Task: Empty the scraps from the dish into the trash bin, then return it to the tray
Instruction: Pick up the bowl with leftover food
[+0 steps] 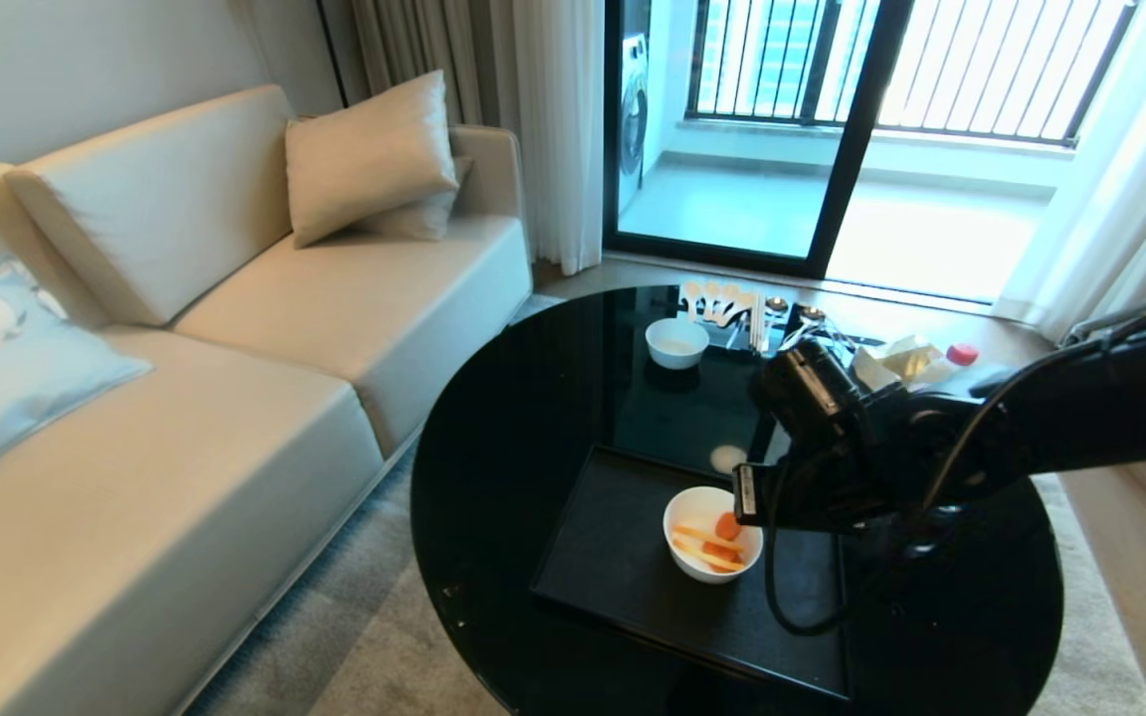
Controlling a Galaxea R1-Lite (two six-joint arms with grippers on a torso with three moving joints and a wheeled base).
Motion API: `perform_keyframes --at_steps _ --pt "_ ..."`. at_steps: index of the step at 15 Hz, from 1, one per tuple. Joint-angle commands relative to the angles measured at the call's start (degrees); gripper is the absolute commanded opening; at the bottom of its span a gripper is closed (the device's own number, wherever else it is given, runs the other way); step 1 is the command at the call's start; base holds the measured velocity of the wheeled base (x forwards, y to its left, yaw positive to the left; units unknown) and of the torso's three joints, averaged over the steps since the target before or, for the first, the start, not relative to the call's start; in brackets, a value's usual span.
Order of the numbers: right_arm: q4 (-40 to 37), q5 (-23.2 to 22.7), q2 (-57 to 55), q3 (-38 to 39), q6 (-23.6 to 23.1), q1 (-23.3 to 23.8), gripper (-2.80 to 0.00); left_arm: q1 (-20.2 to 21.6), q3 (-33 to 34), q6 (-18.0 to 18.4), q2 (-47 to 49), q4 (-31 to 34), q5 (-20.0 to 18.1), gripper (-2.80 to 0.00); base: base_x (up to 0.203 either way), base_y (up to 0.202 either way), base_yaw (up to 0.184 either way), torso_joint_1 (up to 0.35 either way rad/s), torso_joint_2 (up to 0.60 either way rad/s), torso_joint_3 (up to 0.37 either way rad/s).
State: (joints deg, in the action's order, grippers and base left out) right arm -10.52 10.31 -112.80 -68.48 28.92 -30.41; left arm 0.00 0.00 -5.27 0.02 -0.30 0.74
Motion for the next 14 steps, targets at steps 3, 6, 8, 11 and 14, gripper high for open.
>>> perform_keyframes --at_steps 3,6,8,11,14 --pt "-0.2 2.9 -5.6 -4.1 0.3 4.8 0.0 0.0 0.0 0.0 0.0 0.0 0.0 -2.8 0.0 0.0 0.0 0.0 0.0 0.0" --pt "-0.3 3.0 -7.4 -3.7 0.3 6.1 0.0 0.0 0.0 -0.1 0.0 0.0 0.0 -2.8 0.0 0.0 0.0 0.0 0.0 0.0" --pt "-0.2 3.5 -9.2 -3.5 0.3 6.1 0.0 0.0 0.0 0.0 0.0 0.0 0.0 -2.8 0.0 0.0 0.0 0.0 0.0 0.0" --pt "0.2 5.6 -12.5 -3.5 0.3 6.1 0.0 0.0 0.0 0.0 0.0 0.0 0.0 -2.8 0.0 0.0 0.0 0.0 0.0 0.0" --pt "0.5 7.1 -14.1 -3.6 0.3 6.1 0.0 0.0 0.0 0.0 0.0 0.0 0.0 -2.8 0.0 0.0 0.0 0.0 0.0 0.0"
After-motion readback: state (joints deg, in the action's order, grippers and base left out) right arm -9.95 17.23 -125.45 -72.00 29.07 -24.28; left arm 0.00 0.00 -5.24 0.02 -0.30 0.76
